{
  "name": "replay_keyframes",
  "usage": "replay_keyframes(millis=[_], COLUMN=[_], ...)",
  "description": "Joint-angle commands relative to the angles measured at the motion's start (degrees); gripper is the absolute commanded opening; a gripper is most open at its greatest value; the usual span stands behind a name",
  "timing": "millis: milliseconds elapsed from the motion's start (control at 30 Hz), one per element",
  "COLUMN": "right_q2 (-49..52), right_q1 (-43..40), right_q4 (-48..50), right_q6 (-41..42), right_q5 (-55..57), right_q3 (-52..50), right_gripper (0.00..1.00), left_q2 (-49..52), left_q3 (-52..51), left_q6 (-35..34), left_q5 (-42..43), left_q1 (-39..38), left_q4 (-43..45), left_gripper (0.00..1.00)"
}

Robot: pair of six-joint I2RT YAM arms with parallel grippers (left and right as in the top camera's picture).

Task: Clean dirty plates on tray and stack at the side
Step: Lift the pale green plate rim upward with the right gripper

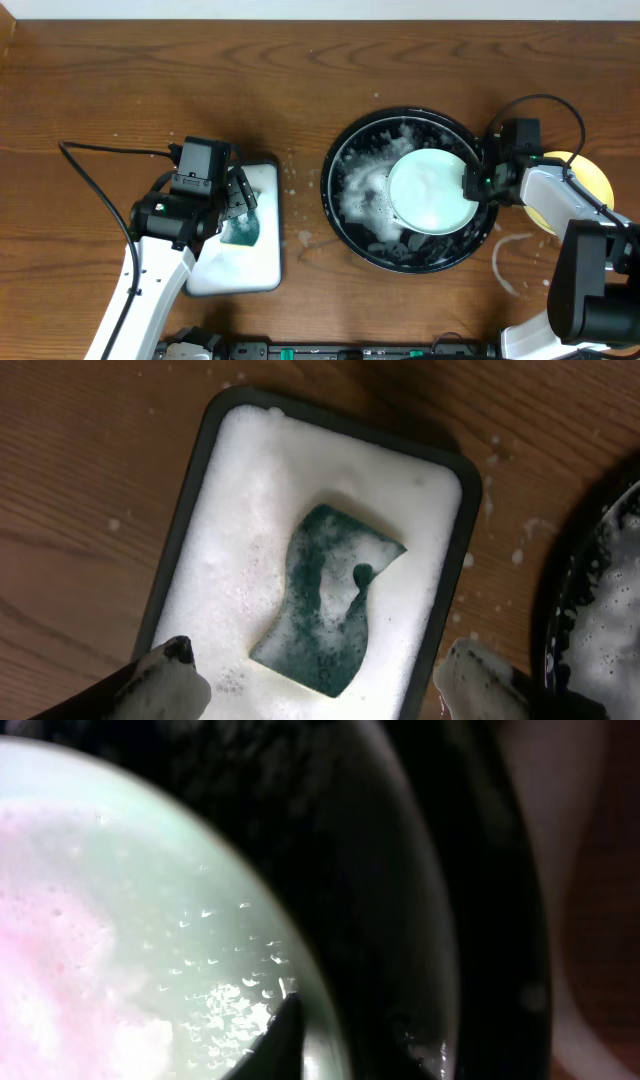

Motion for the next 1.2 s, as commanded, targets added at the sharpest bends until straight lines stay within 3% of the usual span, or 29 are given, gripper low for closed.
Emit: replay_keyframes(millis=[0, 267, 567, 1167], right_q2=[1.44, -0.94, -14.95, -35.58], right_q1=[-0.11, 0.37, 7.15, 33.31], right_q4=[-0.09, -1.86, -3.87, -7.45], right_q6=[-0.11, -0.09, 2.14, 2.60], right_q5=[-1.62, -1.60, 4.48, 54.69], right_q3=[0.20, 0.85, 0.90, 0.90], right_gripper=[0.01, 0.01, 0.01, 0.01], left_q2=[-0.13, -0.13, -0.13, -0.13], left_q3=[1.60, 1.60, 1.60, 1.60], left_q6=[0.35, 0.35, 0.35, 0.35], left_q5=[-0.70, -0.70, -0.70, -0.72], left_q1=[0.28, 0.28, 0.28, 0.28], left_q4=[-0.15, -0.15, -0.15, -0.17], left_gripper=[0.82, 0.82, 0.82, 0.82])
